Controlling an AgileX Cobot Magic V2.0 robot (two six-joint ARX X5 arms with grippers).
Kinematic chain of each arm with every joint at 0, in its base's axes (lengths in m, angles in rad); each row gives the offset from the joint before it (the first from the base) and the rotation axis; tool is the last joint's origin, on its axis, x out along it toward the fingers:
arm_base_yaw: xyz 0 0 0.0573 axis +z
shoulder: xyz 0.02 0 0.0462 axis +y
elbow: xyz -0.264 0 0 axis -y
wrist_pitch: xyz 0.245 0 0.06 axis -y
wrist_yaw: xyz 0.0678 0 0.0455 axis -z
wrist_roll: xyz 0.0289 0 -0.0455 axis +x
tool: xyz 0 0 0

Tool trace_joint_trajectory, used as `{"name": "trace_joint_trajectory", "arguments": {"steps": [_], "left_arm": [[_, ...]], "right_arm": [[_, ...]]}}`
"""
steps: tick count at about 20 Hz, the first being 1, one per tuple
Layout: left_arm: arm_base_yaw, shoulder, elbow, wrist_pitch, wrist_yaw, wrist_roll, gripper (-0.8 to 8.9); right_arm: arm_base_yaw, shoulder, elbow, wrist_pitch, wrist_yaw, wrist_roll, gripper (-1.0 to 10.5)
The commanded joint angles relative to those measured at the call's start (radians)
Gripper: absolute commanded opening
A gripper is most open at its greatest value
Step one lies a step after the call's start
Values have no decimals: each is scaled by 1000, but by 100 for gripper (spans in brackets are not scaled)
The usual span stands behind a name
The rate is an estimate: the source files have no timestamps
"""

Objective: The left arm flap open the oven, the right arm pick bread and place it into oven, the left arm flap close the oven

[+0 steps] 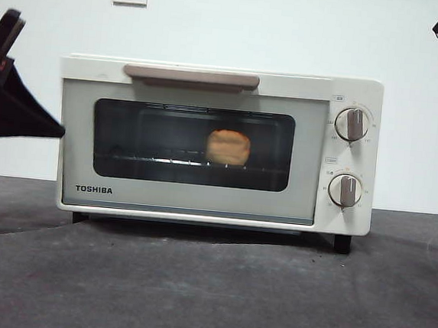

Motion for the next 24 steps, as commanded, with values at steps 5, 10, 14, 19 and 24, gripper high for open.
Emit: {"name": "trace_joint_trajectory", "arguments": {"steps": [5,10,14,19,24], "left_arm": [[-3,-47,13,20,11,-63,16],[-36,-260,50,-105,-21,-17,19],[-88,-441,192,-531,-191,228,19],[-166,-598,374,-922,-367,414,18],[-179,-722,406,-1070,-367,420,18]], "right_arm": [[10,6,16,10,3,-5,463],[10,7,16,11,3,-5,463],[10,7,16,22,3,-6,462],[10,7,16,68,3,-7,463],[10,7,16,69,3,-9,462]]}}
